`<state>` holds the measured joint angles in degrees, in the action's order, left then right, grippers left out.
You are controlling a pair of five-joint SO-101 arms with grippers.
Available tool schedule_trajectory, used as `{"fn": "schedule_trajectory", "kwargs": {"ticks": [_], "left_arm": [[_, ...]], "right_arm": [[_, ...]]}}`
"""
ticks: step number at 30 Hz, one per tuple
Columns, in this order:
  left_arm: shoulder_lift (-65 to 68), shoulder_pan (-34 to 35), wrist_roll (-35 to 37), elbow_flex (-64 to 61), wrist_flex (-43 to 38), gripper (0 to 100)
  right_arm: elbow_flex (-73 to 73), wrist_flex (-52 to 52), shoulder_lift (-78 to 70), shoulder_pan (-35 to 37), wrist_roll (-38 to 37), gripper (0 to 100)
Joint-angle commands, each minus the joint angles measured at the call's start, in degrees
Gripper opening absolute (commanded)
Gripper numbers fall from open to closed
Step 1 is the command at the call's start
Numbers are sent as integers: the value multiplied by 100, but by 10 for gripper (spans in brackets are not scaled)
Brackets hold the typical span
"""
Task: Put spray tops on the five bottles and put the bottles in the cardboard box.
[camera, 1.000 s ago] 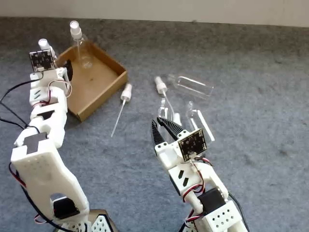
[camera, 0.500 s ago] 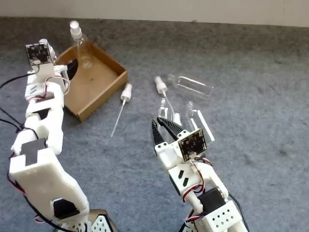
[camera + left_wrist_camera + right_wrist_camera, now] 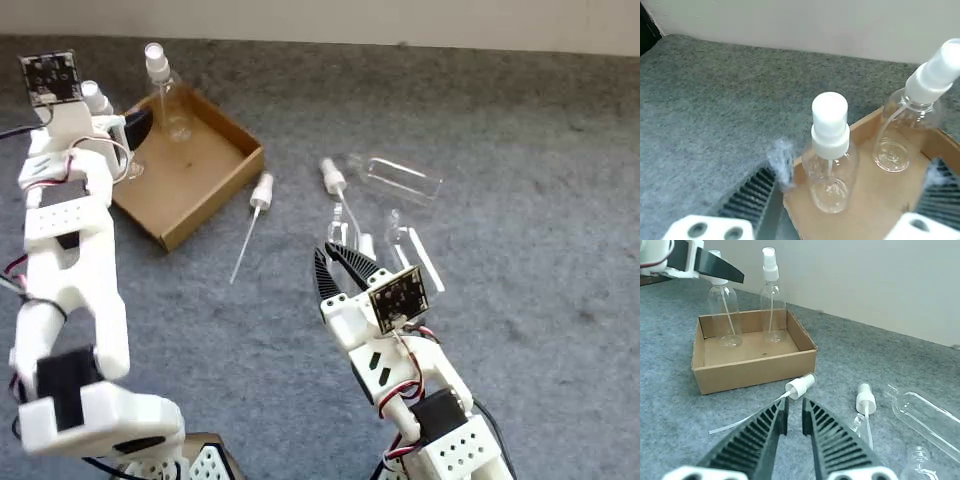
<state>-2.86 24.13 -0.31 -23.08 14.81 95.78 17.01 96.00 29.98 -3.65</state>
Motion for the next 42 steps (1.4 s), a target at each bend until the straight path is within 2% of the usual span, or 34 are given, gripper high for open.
{"fn": "schedule_trajectory", "kwargs": {"ticks": [1,10,25,29,33,42], "left_arm": [[-1015,-110,-9,92,756,358],[-2334,-901,-9,92,2673,358],[-3679,-2949,0,84,5301,357],[-3987,-3310,0,-470,5415,357],[-4426,-3354,18,-1200,5336,357],[-5877,-3363,1415,-2659,4703,357]], "right_arm": [[725,40,22,-75,35,47],[725,92,13,-242,79,47],[725,426,13,-259,79,47],[725,602,48,-259,79,43],[725,602,57,-259,79,5],[743,602,57,-259,53,5]]}}
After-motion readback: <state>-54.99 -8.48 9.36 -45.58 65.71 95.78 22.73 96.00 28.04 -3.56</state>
